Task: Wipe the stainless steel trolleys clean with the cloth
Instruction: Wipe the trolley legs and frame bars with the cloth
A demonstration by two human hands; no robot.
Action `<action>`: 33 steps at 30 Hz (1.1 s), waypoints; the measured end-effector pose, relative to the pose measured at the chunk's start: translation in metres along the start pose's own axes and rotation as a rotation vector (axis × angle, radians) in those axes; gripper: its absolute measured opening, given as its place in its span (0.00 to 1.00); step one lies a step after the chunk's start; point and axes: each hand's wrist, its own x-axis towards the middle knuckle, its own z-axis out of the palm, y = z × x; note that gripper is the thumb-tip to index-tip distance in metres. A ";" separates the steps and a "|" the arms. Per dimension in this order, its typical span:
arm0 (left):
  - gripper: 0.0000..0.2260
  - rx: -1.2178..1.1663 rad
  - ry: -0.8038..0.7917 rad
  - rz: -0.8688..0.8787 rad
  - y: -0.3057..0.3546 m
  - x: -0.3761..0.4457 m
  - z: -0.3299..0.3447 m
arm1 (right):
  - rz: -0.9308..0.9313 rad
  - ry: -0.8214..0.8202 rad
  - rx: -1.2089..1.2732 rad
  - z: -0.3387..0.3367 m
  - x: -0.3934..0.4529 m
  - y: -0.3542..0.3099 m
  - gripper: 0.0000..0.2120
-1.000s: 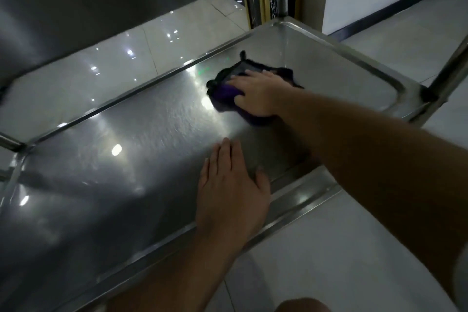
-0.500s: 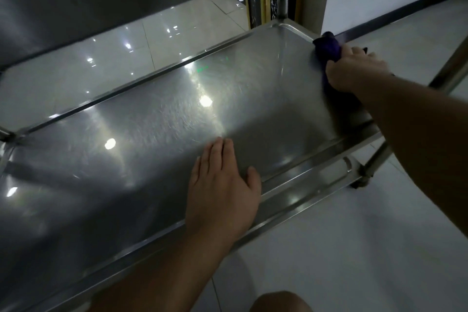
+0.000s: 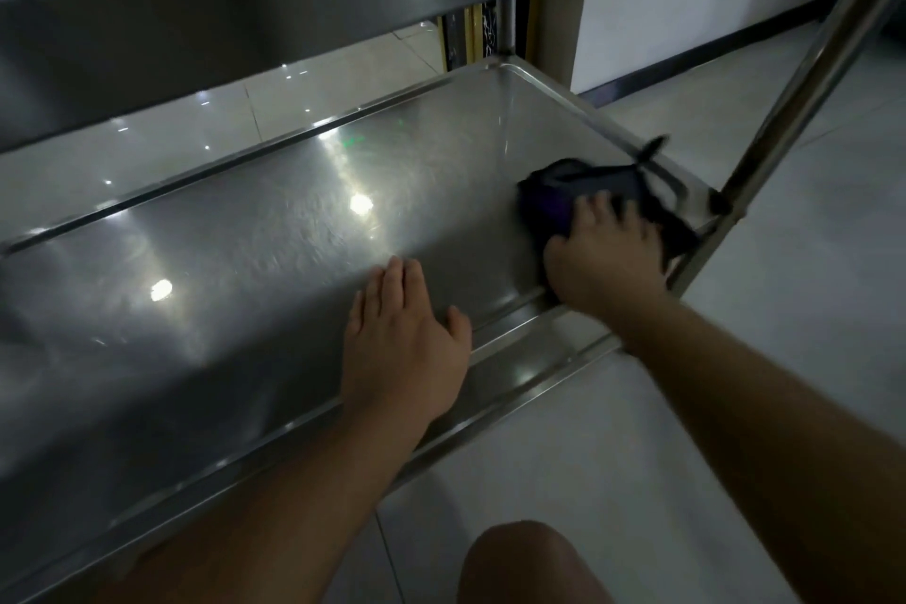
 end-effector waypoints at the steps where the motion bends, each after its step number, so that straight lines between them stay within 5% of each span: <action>1: 0.34 -0.004 -0.001 0.001 0.000 0.000 0.000 | -0.144 -0.002 0.001 0.006 -0.020 -0.011 0.35; 6: 0.34 -0.026 -0.005 0.022 -0.002 -0.003 -0.001 | -0.590 -0.097 -0.077 0.009 -0.032 -0.026 0.32; 14: 0.33 -0.009 -0.004 0.002 0.002 -0.001 -0.002 | -0.064 -0.022 -0.064 -0.001 0.093 0.016 0.36; 21: 0.33 -0.029 -0.026 -0.013 0.003 -0.001 -0.009 | -0.371 -0.068 -0.042 0.018 0.028 -0.018 0.37; 27: 0.31 -0.041 -0.181 0.078 -0.022 0.010 -0.042 | -0.408 -0.020 -0.089 0.019 -0.014 -0.026 0.34; 33: 0.30 0.027 -0.076 0.006 -0.123 -0.040 -0.055 | -0.388 -0.024 -0.052 0.015 -0.023 -0.027 0.35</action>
